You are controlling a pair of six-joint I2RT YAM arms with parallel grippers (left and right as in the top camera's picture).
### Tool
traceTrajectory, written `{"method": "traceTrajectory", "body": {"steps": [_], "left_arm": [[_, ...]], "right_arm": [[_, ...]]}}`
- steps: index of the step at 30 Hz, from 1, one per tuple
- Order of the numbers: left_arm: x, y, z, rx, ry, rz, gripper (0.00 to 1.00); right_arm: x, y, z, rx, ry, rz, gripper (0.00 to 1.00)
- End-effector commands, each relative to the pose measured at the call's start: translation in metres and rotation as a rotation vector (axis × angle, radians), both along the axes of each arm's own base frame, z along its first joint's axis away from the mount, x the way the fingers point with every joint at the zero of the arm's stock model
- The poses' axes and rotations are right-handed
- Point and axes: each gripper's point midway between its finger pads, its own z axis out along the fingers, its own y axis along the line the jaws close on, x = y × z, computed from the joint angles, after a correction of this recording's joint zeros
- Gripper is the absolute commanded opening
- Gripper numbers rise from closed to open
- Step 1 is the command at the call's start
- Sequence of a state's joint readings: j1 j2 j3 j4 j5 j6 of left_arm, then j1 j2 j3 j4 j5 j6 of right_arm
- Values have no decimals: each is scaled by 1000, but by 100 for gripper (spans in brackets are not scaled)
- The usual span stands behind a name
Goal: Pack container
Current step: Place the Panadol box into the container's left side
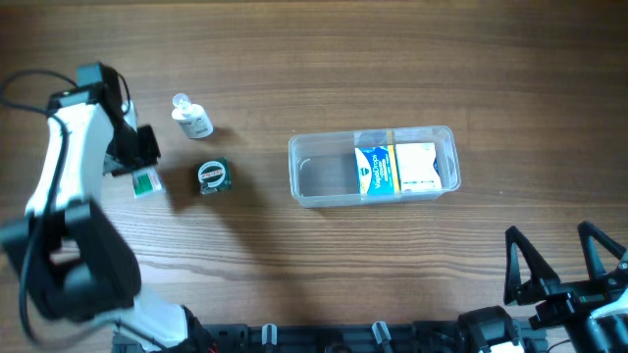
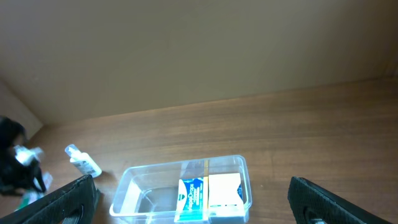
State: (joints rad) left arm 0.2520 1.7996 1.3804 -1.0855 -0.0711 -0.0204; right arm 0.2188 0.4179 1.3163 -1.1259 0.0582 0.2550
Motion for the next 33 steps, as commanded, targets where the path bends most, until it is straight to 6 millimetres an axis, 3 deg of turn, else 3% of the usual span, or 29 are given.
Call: {"method": "traceTrajectory", "body": {"steps": [1,4,7,8,10,11,13,16,18,20,23,25,27,33], "left_arm": [[20,-41,90,-64,-290,-50,39],[16,-92,142,-106,-456,-189,41],[10,-143,175,-132,-571,-341,41],[5,-182,189,-163,-628,-455,41],[-2,-223,195,-202,-657,-572,43],[-8,-252,193,-227,-657,-652,43],[-13,-292,184,-238,-644,-758,46],[-15,-335,159,-234,-606,-861,47],[-16,-364,131,-223,-556,-972,47],[-17,-388,90,-184,-480,-1113,45],[-13,-393,39,-86,-372,-1232,41],[-14,-387,19,-45,-306,-1326,43],[-10,-376,9,23,-265,-1385,42],[5,-358,9,145,-249,-1591,46]], "right_arm": [[2,-4,0,-23,-2,-19,100],[2,-4,0,-23,-2,-19,100],[2,-4,0,-22,-2,-19,100],[2,-4,0,-23,-2,-19,100],[2,-4,0,-23,-2,-19,100],[2,-4,0,-23,-2,-19,100],[2,-4,0,-23,-2,-19,100],[2,-4,0,-23,-2,-19,100],[2,-4,0,-23,-2,-19,100],[2,-4,0,-23,-2,-19,100],[2,-4,0,-23,-2,-19,100],[2,-4,0,-23,-2,-19,100],[2,-4,0,-23,-2,-19,100],[2,-4,0,-23,-2,-19,100]]}}
